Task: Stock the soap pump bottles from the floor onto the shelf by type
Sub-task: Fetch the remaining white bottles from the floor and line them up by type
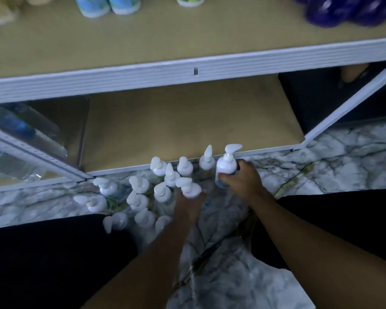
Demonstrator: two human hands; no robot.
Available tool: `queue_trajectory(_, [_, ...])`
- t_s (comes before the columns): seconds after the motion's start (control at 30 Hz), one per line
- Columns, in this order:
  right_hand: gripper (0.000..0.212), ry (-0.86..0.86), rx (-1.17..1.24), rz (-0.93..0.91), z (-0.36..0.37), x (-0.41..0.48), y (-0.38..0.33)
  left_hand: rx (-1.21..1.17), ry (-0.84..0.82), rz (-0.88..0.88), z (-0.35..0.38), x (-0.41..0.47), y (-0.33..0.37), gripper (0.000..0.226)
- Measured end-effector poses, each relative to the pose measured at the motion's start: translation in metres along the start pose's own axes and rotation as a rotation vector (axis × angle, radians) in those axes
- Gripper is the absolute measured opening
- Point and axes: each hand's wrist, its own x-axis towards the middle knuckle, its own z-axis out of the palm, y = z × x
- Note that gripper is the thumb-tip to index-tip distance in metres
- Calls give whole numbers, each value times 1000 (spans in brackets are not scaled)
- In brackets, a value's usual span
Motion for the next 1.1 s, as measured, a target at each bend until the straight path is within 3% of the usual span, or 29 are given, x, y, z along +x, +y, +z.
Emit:
queue_trajectory(0.03, [66, 3, 5, -22, -10, -3, -9, 20, -37, 22, -1, -14, 18, 53])
queue_trajectory(0.13, [47, 42, 0, -114, -48, -19, -48, 10, -78, 110, -11, -46, 68, 30])
queue_trajectory(0.27, [42, -1, 46, -184, -93, -40, -103, 80, -122, 224, -42, -81, 134, 66])
queue_trajectory(0.4, [44, -73, 200, -279, -125, -67, -165, 82, -119, 437, -83, -133, 202, 61])
queue_trajectory(0.57, [35, -152, 468, -360, -137, -101, -227, -82, -106, 579, -129, -177, 259, 64])
queue_trajectory(0.7, [35, -250, 651, -367, -131, -119, -254, -159, -50, 663, -146, -210, 279, 78])
queue_trajectory(0.83, [38, -336, 767, -323, -117, -128, -257, -293, -61, 585, -147, -221, 265, 69])
queue_trajectory(0.97, [33, -372, 855, -228, -101, -133, -247, -389, -73, 485, -146, -215, 250, 38])
queue_trajectory(1.1, [26, -379, 880, -285, -90, -135, -242, -304, 17, 504, -144, -207, 242, 63])
